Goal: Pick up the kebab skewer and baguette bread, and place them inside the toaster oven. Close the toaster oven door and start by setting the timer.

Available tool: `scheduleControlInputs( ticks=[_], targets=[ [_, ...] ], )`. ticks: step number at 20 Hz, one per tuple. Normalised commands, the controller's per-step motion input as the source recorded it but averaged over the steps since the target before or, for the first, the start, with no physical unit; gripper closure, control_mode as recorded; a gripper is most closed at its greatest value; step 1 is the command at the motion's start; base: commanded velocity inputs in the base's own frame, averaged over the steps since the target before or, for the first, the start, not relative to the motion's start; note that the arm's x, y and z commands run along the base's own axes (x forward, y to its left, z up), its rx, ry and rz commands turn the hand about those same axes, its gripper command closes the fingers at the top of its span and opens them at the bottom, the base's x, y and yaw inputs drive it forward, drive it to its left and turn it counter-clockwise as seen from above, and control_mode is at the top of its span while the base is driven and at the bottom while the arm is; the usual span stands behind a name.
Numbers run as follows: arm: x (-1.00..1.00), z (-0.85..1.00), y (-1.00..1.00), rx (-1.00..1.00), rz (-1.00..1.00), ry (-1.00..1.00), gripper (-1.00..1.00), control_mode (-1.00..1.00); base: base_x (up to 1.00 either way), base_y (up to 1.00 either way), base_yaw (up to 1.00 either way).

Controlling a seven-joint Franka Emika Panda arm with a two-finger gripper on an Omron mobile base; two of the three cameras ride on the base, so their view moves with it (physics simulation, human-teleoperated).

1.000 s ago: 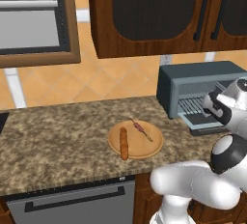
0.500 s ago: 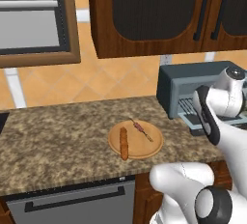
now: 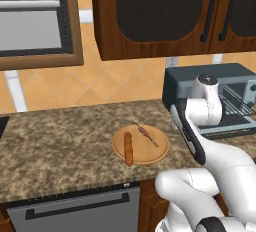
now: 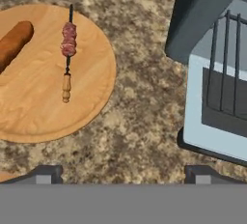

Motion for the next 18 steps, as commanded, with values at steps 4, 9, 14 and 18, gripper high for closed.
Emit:
scheduleControlInputs(
  ticks=[4, 9, 14, 18],
  targets=[
    [0.15, -0.45, 0.69, 0.05, 0.01, 0.23, -1.0, -1.0, 0.0, 0.0, 0.0],
    [0.33, -0.39, 0.28, 0.07, 0.13, 0.23, -1.0, -1.0, 0.0, 0.0, 0.0],
    [0.48, -0.36, 0.27, 0.0, 0.07, 0.1, -1.0, -1.0, 0.0, 0.0, 0.0],
    [0.57, -0.43, 0.28, 0.0, 0.0, 0.14, -1.0, -1.0, 0.0, 0.0, 0.0]
  ],
)
